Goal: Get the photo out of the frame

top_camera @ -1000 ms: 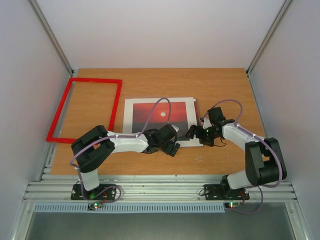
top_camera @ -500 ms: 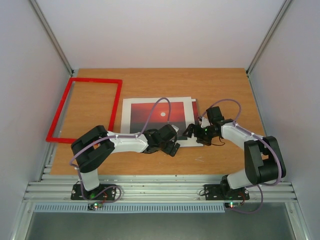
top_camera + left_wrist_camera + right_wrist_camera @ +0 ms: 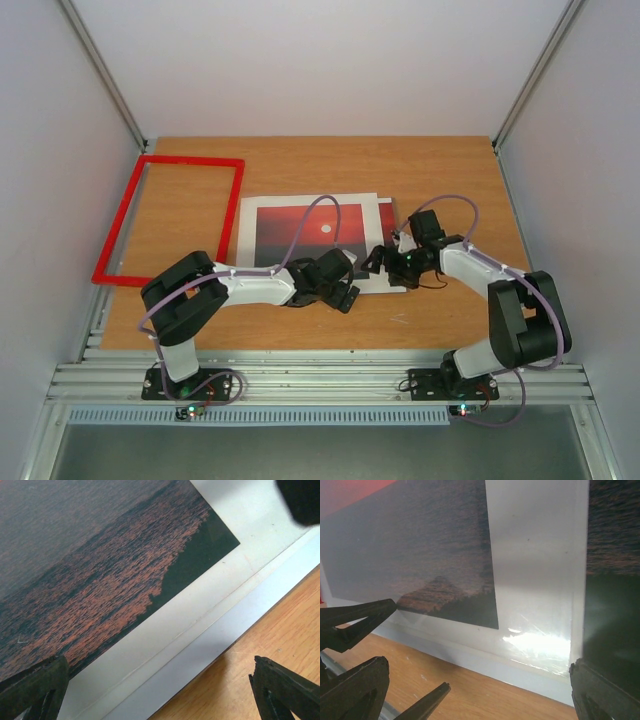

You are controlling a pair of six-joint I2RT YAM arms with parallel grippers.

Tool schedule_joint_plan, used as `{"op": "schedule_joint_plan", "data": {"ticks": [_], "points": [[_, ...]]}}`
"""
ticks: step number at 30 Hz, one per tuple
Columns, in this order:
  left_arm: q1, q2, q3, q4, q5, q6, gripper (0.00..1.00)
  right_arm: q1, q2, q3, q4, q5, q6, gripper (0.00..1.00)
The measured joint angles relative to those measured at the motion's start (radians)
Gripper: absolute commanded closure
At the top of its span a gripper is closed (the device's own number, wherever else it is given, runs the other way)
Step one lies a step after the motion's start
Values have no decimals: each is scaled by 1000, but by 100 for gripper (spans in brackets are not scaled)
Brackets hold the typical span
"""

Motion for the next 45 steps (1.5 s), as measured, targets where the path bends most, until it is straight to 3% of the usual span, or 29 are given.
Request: {"op": "schedule_joint_plan", "data": {"ticks": [15,45], "points": [[32,-29,-41,28,26,-29,1,3,-102,43,-207,246,-75,2],[61,-30,-50,60,53,-56,1,3,10,37,-150,232,-73,6]]}}
